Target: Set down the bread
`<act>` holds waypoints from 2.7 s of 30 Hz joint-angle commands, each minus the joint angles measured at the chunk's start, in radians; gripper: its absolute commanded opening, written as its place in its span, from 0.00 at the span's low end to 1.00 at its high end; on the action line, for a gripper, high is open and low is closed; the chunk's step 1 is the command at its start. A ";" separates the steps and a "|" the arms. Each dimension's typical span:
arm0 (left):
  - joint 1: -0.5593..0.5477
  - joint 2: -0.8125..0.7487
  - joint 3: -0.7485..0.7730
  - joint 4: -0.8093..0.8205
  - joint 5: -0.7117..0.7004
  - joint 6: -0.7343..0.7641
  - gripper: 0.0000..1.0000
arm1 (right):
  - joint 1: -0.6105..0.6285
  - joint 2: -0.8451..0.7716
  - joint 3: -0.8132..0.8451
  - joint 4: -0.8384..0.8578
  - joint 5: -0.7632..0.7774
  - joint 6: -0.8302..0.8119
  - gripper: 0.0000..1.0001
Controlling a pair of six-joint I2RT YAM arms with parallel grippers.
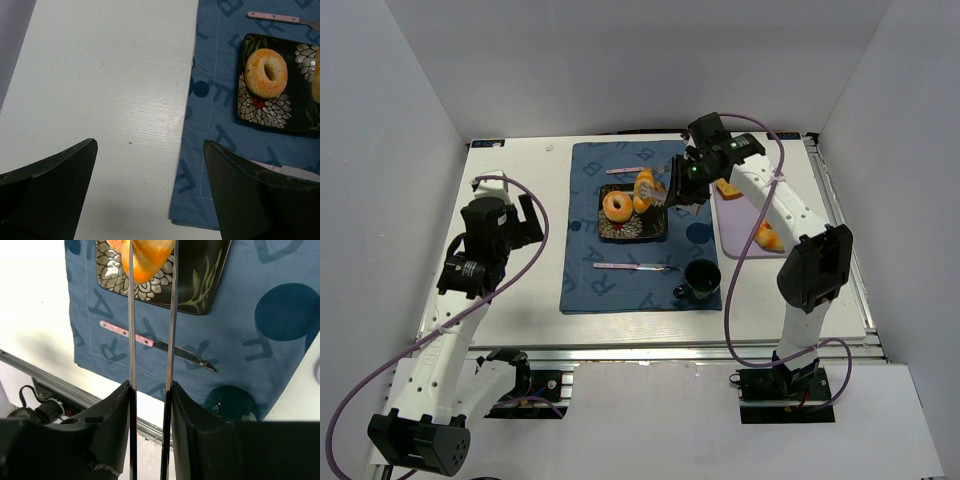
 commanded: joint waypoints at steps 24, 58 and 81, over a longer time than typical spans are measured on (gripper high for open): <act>-0.004 -0.023 -0.005 -0.005 0.025 -0.003 0.98 | 0.057 0.043 0.061 -0.022 0.091 0.001 0.56; -0.005 -0.051 0.010 0.034 0.045 0.003 0.98 | -0.434 -0.709 -0.522 -0.227 0.682 0.444 0.54; -0.011 -0.086 0.005 0.002 0.005 0.037 0.98 | -0.668 -0.589 -1.102 0.136 0.375 0.495 0.57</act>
